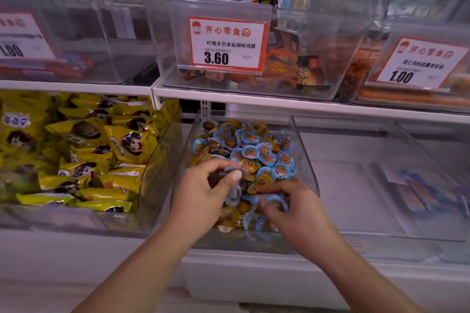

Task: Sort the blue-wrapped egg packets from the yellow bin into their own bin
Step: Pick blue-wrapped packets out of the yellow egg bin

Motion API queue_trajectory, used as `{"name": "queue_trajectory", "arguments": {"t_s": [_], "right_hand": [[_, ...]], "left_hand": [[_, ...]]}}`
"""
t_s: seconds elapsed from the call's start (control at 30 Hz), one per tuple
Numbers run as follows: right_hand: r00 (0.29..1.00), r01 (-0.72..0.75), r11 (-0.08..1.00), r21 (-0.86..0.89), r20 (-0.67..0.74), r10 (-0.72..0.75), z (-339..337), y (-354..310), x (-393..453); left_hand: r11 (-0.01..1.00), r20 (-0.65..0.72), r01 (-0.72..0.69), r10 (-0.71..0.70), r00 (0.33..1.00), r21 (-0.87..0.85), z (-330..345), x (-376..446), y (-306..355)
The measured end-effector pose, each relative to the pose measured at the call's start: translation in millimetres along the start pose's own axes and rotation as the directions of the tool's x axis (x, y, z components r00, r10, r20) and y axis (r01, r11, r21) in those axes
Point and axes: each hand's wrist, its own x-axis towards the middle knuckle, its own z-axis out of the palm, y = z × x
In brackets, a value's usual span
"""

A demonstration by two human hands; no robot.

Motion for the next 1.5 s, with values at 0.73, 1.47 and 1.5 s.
{"name": "queue_trajectory", "arguments": {"t_s": [0.73, 1.47, 1.5], "right_hand": [[0.917, -0.288, 0.761, 0.582, -0.062, 0.395, -85.2, 73.9, 37.9], [0.937, 0.34, 0.754, -0.562, 0.138, -0.319, -16.5, 7.9, 29.7], [0.943, 0.327, 0.732, -0.598, 0.154, -0.295, -15.4, 6.0, 34.8]], "left_hand": [[0.931, 0.232, -0.29, 0.239, 0.943, 0.221, 43.9, 7.0, 7.6], [0.618, 0.297, -0.331, 0.16, 0.941, 0.713, 36.4, 4.2, -0.5], [0.633, 0.266, -0.311, 0.169, 0.949, 0.709, 32.0, 5.4, -0.4]]}}
